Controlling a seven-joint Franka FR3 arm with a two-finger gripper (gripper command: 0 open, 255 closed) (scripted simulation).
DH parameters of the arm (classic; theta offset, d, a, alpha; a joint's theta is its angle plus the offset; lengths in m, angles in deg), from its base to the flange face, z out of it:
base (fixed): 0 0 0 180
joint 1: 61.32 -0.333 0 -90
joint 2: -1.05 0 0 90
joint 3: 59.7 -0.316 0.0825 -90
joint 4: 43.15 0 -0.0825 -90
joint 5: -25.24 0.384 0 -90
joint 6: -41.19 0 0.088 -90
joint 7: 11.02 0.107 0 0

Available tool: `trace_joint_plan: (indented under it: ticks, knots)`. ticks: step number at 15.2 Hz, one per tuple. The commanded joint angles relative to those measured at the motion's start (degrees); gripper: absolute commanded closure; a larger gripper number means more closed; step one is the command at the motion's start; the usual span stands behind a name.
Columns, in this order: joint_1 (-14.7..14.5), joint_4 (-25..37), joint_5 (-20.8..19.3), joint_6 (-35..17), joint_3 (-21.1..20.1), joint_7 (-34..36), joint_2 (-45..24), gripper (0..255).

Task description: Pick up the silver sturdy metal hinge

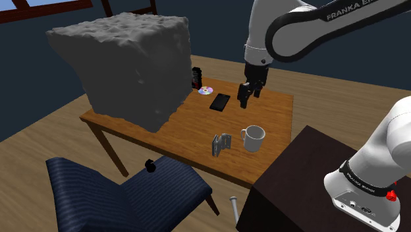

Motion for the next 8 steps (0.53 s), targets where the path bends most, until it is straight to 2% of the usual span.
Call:
trace_joint_plan:
  ticks: [1,8]
  knots:
    - [-0.39,0.51,-0.21,-3.43,-1.04,0.88,-4.07,0]
    - [-1.8,5.15,-3.15,-12.96,-4.08,5.13,-19.1,0]
